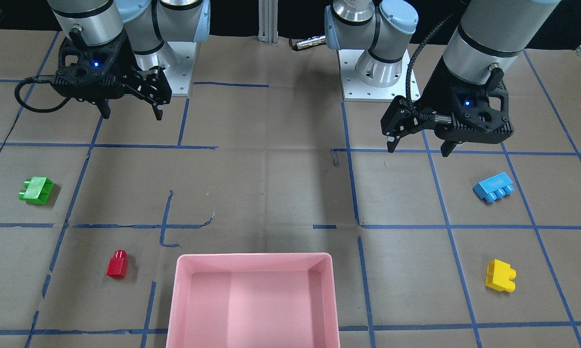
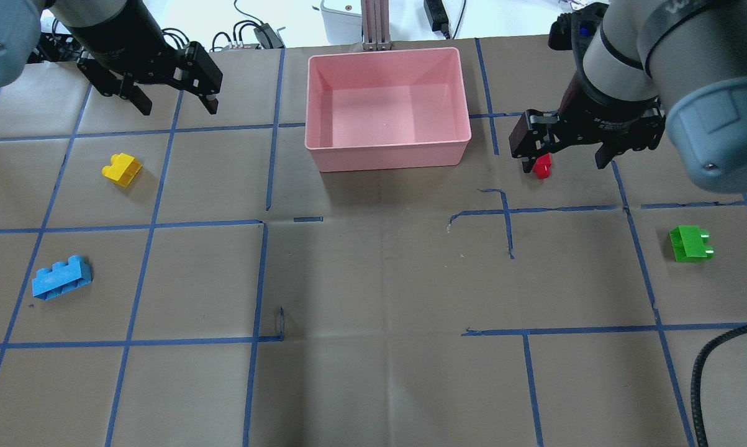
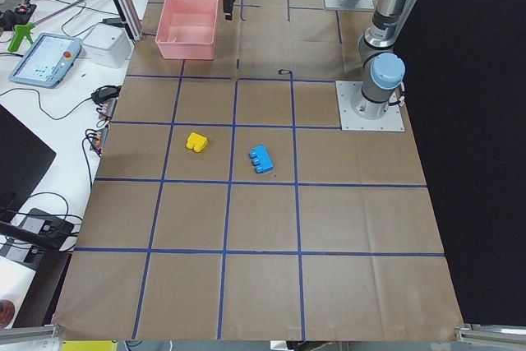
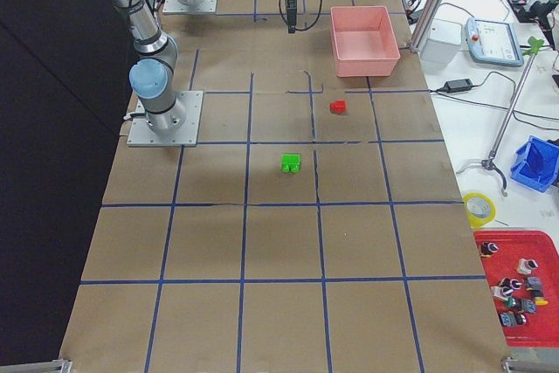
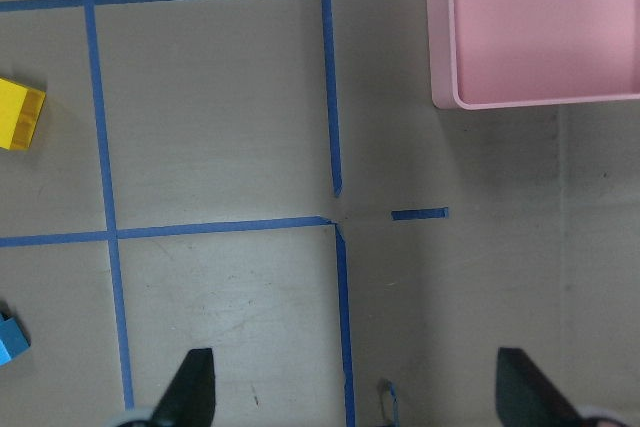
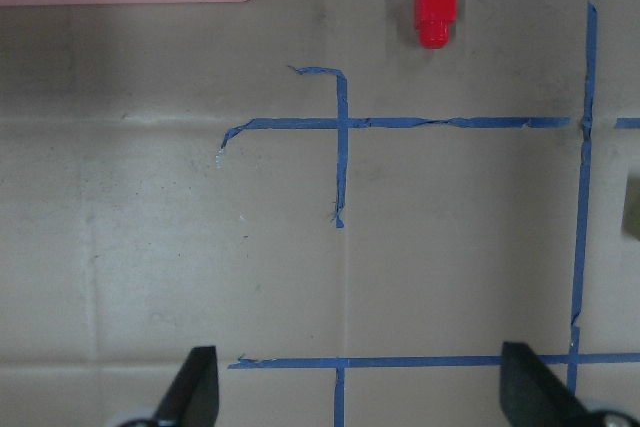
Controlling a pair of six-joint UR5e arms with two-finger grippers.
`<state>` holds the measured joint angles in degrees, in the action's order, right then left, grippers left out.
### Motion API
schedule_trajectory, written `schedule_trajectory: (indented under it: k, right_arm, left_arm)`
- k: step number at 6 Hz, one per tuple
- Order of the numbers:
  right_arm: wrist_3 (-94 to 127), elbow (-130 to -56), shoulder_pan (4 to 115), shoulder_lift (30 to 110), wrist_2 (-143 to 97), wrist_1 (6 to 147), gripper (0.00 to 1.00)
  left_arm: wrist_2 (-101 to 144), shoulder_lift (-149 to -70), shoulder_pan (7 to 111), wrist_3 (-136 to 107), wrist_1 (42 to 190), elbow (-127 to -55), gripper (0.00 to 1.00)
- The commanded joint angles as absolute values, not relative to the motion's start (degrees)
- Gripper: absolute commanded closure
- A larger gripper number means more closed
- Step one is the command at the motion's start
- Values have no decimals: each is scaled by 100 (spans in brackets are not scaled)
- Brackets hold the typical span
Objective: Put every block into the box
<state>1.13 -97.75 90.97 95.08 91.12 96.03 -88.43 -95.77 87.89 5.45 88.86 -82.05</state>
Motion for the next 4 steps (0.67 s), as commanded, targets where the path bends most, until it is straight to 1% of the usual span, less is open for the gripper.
schedule_trajectory:
  k: [1,4]
  right_arm:
    - [114,-9791,9079,9501,9184,9598,0]
    - [272,-9668,9001,9501,9088,9728,0]
  left_arm:
    - [-8833,-9580,8789,554,8886,-8200,0]
    - [-8833,-9571,8780,554,8877,-8218,0]
